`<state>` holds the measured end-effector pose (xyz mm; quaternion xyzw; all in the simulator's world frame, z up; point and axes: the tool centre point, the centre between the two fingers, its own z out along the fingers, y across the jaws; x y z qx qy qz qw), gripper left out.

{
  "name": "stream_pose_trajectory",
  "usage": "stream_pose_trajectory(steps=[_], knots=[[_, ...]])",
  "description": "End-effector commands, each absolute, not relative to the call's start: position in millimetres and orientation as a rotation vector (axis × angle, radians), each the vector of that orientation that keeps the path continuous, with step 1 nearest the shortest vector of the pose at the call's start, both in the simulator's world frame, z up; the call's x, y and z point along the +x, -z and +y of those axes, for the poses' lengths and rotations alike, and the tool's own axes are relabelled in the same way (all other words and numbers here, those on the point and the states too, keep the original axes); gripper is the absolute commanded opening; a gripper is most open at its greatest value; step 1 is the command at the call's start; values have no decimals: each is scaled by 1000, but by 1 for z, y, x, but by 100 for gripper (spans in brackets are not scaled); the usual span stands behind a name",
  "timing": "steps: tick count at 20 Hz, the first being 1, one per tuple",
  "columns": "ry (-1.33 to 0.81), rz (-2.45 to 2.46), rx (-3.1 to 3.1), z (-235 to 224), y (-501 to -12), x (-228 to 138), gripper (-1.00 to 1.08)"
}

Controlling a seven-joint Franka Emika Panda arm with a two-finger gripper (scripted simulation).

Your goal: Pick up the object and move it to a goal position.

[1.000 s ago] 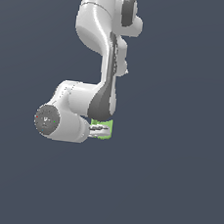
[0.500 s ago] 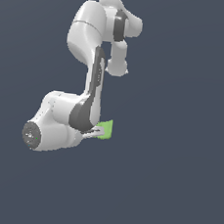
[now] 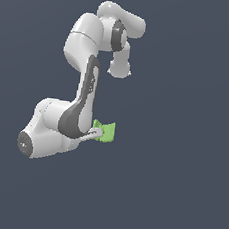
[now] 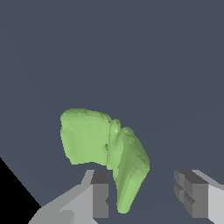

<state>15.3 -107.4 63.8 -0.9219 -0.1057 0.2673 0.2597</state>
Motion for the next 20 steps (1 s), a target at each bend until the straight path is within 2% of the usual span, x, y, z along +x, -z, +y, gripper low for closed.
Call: stream_pose_trajectory(steps=[1,20], knots=[[-729,-295,-2477,-109,-63,13,28],[-733,-299,-2465,-104,-53,4,28]])
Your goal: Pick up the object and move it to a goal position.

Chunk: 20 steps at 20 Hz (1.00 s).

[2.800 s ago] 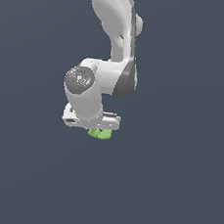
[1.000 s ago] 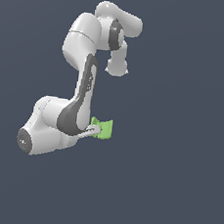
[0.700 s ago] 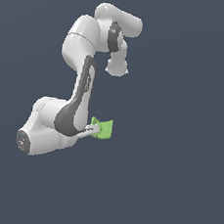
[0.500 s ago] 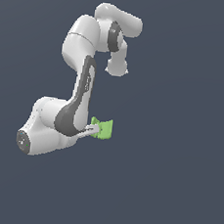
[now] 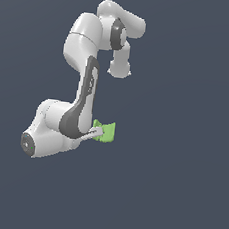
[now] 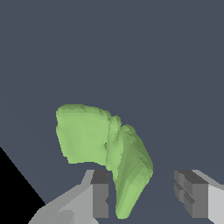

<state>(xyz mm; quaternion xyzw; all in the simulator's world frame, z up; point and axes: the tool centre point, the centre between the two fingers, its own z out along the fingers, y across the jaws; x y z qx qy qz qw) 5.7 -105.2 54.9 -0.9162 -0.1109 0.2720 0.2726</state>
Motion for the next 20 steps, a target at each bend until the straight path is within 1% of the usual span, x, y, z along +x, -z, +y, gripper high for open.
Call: stream_pose_trajectory(steps=[1,12,13,20], knots=[[-733,-299,-2465,-103,-51,2,28],[-733,-300,-2463,-96,-41,-5,28],[-733,-300,-2463,-96,-41,-5,-100],[-733,-300,-2463,-96,-41,-5,-100]])
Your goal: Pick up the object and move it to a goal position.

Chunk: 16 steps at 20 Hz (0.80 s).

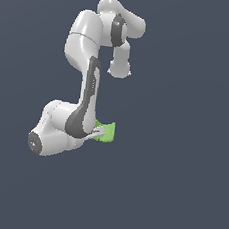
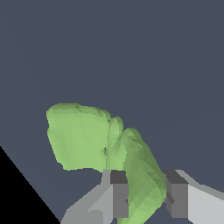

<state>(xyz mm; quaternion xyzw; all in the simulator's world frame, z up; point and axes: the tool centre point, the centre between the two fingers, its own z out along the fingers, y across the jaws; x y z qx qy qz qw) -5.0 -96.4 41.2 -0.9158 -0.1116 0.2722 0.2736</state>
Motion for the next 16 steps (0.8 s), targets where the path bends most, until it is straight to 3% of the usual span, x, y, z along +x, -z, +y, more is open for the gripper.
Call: stream_pose_trajectory(steps=[1,16], knots=[[-733,-300,-2463,-96,-41,-5,-100],[-733,-300,-2464,-77,-48,-12,-100]])
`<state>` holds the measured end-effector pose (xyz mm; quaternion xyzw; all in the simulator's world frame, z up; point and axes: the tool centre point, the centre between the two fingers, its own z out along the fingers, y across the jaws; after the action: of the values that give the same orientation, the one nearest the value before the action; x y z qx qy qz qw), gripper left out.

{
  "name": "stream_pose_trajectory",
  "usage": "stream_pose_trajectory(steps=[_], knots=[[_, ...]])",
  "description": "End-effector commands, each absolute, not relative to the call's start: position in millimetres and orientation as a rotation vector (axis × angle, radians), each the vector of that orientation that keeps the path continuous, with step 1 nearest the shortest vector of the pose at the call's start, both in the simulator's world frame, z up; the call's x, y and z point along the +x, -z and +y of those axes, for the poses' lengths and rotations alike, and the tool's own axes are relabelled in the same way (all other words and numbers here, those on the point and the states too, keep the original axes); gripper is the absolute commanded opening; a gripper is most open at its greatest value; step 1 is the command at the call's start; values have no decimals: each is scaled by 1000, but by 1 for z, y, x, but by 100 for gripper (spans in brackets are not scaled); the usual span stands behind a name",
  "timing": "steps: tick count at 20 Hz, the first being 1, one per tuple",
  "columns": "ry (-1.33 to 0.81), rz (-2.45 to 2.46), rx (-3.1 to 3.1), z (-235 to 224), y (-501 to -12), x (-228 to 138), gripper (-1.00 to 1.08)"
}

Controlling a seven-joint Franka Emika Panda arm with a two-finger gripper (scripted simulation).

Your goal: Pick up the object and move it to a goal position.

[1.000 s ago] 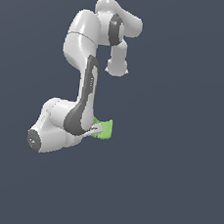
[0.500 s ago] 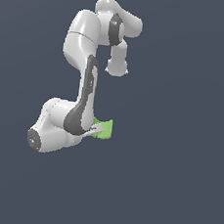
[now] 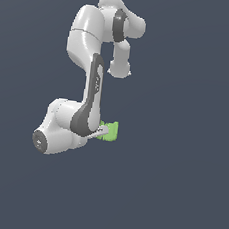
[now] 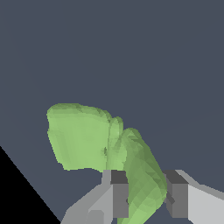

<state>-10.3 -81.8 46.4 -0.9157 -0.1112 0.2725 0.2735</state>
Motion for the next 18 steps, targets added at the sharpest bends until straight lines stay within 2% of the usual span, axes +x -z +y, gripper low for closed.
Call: stream_pose_trajectory(steps=[1,8,18], knots=[[-733,-300,-2464,-74,-50,-13,-100],[-733,-300,-2464,-37,-64,-25,-100],[-735,-299,-2465,45,-95,-51,-100]])
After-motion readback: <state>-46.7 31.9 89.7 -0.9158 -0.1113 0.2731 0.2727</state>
